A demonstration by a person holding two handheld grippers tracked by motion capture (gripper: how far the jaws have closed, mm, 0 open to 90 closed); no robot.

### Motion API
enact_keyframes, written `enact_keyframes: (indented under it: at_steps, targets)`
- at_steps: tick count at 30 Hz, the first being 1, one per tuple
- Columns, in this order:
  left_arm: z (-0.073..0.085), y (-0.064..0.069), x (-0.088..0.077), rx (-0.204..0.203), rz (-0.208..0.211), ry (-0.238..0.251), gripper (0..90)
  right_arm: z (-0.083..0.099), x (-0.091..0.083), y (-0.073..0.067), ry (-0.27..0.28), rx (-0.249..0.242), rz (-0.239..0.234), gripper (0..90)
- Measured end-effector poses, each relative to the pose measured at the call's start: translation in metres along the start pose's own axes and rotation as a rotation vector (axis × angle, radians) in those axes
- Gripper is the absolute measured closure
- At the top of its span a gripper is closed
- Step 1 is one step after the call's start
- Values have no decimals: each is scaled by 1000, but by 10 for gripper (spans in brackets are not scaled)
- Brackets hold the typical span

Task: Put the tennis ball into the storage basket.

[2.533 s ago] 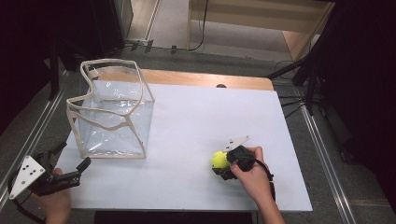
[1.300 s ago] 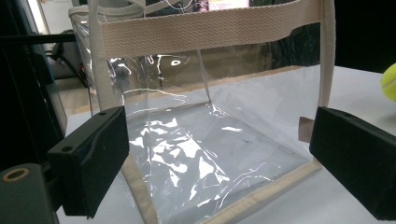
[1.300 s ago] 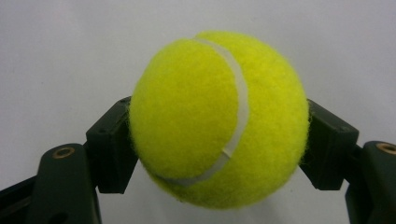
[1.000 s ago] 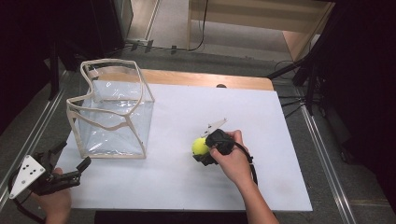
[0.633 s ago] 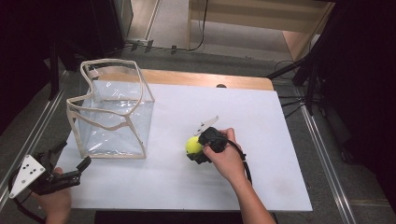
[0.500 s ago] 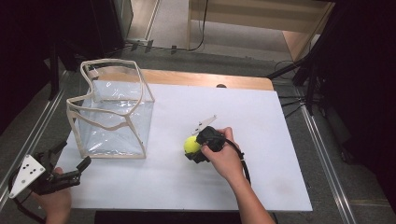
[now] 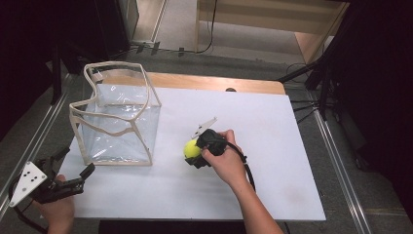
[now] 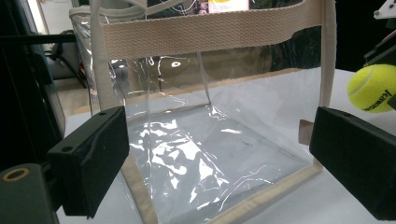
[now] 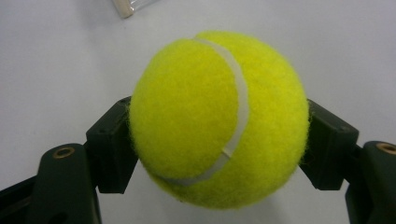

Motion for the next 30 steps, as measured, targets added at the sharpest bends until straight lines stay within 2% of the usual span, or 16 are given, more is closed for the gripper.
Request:
enact_keyframes:
  at_steps: [8, 19, 30]
  targets:
    - [0, 0, 1, -2, 2, -3, 53, -9, 6, -5, 15, -7, -15, 233]
    - [0, 0, 0, 0, 0, -6, 53, -24, 18, -15, 26, -41, -51, 233]
    - [0, 0, 1, 0, 2, -6, 53, -39, 25, -22, 26, -66, -61, 233]
Point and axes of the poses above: each handheld gripper's, and its own axes: x roughly forward along the jaws, z roughly out of its underside, y roughly to its right, the point moved 1 cm from there along x, roughly forward along the jaws
